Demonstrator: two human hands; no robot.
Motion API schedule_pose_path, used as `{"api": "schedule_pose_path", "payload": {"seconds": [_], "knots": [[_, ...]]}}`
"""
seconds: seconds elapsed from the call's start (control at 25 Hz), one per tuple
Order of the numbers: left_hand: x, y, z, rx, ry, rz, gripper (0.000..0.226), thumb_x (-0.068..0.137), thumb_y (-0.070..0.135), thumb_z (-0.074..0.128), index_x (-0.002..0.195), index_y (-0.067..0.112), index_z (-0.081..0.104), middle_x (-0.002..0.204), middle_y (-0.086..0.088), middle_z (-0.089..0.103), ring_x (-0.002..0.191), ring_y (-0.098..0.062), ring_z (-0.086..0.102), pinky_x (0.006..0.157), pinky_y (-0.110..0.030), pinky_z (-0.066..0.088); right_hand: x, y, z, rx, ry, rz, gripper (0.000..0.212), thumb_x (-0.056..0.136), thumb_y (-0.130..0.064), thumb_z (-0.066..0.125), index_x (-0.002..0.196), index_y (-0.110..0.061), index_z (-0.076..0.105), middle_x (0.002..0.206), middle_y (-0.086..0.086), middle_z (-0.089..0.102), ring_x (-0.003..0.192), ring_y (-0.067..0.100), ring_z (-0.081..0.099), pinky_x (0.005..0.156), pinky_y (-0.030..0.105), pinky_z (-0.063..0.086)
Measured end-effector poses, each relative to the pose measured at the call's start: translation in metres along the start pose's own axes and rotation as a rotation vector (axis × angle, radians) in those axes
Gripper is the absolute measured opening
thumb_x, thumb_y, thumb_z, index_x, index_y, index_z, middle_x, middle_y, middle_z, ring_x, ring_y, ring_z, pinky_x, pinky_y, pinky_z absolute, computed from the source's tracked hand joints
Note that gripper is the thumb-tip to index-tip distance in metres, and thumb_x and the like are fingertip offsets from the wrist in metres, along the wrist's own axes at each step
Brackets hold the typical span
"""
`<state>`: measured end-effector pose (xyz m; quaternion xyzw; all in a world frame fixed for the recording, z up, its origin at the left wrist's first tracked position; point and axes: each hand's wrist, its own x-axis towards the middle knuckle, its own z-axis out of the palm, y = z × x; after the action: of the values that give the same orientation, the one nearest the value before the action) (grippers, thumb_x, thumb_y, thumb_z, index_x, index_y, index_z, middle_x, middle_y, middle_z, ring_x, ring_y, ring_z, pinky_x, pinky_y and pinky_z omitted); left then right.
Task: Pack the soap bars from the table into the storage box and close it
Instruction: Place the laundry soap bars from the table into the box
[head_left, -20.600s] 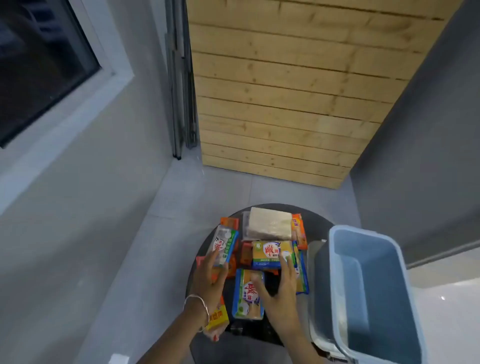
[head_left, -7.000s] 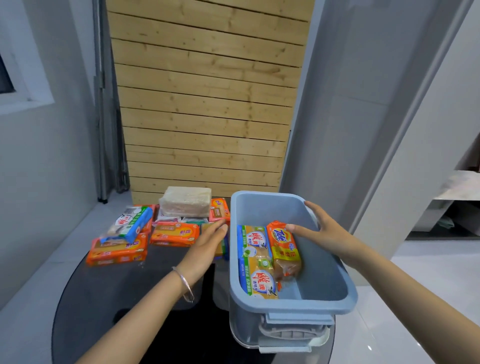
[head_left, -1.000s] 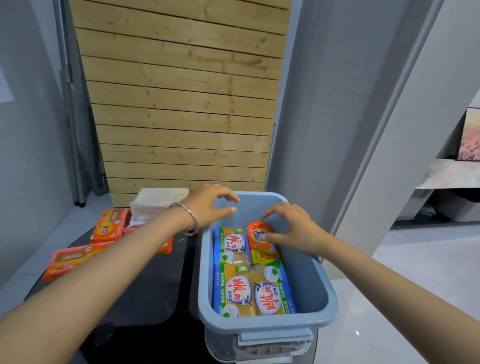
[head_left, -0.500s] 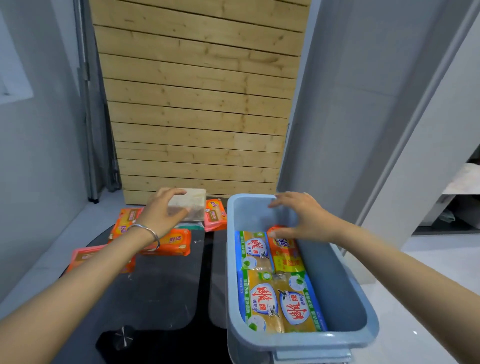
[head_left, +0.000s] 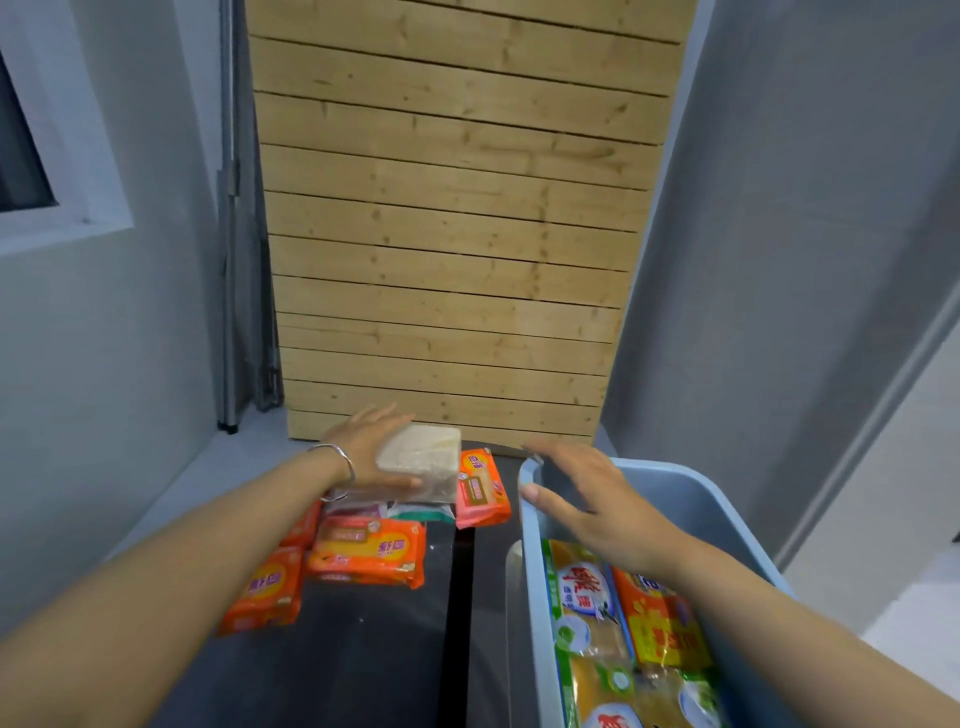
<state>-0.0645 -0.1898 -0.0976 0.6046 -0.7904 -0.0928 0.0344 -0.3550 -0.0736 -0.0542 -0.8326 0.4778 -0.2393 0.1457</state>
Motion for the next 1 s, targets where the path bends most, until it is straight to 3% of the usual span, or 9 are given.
{"api": "schedule_pose_path", "payload": {"seconds": [0.08,0.2,0.36,0.44,0.52,0.64,0.72,0.84,1.0], "knots": [[0.015,-0.002,-0.001,-0.06,-0.064,-0.005,0.117,0.047,0.082,0.06,0.145,0.036,0.017,0.156,0.004,0.022,0.142,-0.022,0.021,0.114,-0.04,0.024,0.002,-0.001,0.0,-0.009,-0.007,-0.003,0.06,0.08,-0.072,0.028,0.131,-0.044,0.041,0.129,-0.023,0.05,0.123,0.0,0.04,0.106,0.024,0.031],[0.018,-0.003,0.007,-0.148,-0.02,-0.023,0.117,0.035,0.084,0.063,0.138,0.04,0.029,0.141,0.006,0.041,0.128,-0.018,0.036,0.103,-0.036,0.035,0.006,0.0,-0.006,0.062,-0.038,0.055,0.045,0.077,-0.073,0.031,0.121,-0.06,0.035,0.121,-0.039,0.043,0.121,-0.005,0.038,0.104,0.02,0.03],[-0.001,0.006,-0.003,-0.316,0.171,-0.018,0.108,0.038,0.073,0.072,0.134,0.038,0.038,0.128,0.003,0.047,0.115,-0.017,0.041,0.092,-0.032,0.038,0.007,0.002,-0.009,0.291,-0.034,0.149,0.065,0.075,-0.068,0.043,0.136,-0.048,0.032,0.132,-0.025,0.047,0.126,-0.007,0.04,0.104,0.014,0.034],[-0.012,0.026,-0.033,-0.353,0.263,0.024,0.106,0.041,0.069,0.076,0.134,0.036,0.039,0.122,0.005,0.047,0.111,-0.016,0.042,0.092,-0.034,0.041,0.011,0.005,-0.017,0.428,0.147,0.154,0.059,0.083,-0.05,0.054,0.137,-0.038,0.034,0.127,-0.021,0.051,0.119,-0.007,0.047,0.097,0.011,0.039],[-0.028,0.056,-0.07,-0.382,0.339,0.095,0.106,0.039,0.071,0.075,0.132,0.037,0.039,0.116,0.01,0.044,0.109,-0.014,0.041,0.091,-0.037,0.043,0.012,0.013,-0.035,0.525,0.444,0.168,0.045,0.09,-0.027,0.057,0.133,-0.025,0.043,0.12,-0.011,0.057,0.11,-0.001,0.055,0.091,0.01,0.044],[-0.057,0.115,-0.108,-0.52,0.362,0.216,0.103,0.031,0.075,0.069,0.125,0.039,0.045,0.116,0.013,0.05,0.107,-0.01,0.049,0.09,-0.032,0.045,-0.002,0.029,-0.069,0.573,0.725,0.234,0.023,0.094,-0.017,0.055,0.116,-0.018,0.055,0.111,0.002,0.062,0.096,0.007,0.061,0.079,0.008,0.047],[-0.073,0.153,-0.112,-0.562,0.291,0.29,0.101,0.029,0.074,0.069,0.122,0.04,0.047,0.116,0.015,0.054,0.105,-0.007,0.053,0.087,-0.025,0.045,-0.017,0.04,-0.083,0.619,0.732,0.321,0.018,0.095,-0.019,0.053,0.113,-0.018,0.057,0.112,0.004,0.062,0.094,0.015,0.064,0.078,0.017,0.047],[-0.081,0.202,-0.09,-0.458,0.204,0.338,0.098,0.03,0.077,0.067,0.12,0.045,0.045,0.112,0.012,0.051,0.105,-0.01,0.045,0.088,-0.029,0.043,-0.042,0.044,-0.096,0.674,0.687,0.399,0.016,0.096,-0.025,0.05,0.109,-0.019,0.057,0.113,0.003,0.064,0.09,0.013,0.066,0.08,0.025,0.047],[-0.071,0.237,-0.046,-0.342,0.119,0.237,0.087,0.038,0.076,0.068,0.116,0.044,0.046,0.104,0.009,0.048,0.104,-0.016,0.04,0.086,-0.033,0.041,-0.068,0.043,-0.096,0.465,0.532,0.356,0.015,0.094,-0.03,0.053,0.108,-0.026,0.056,0.109,-0.01,0.062,0.104,0.011,0.061,0.078,0.007,0.045]]}}
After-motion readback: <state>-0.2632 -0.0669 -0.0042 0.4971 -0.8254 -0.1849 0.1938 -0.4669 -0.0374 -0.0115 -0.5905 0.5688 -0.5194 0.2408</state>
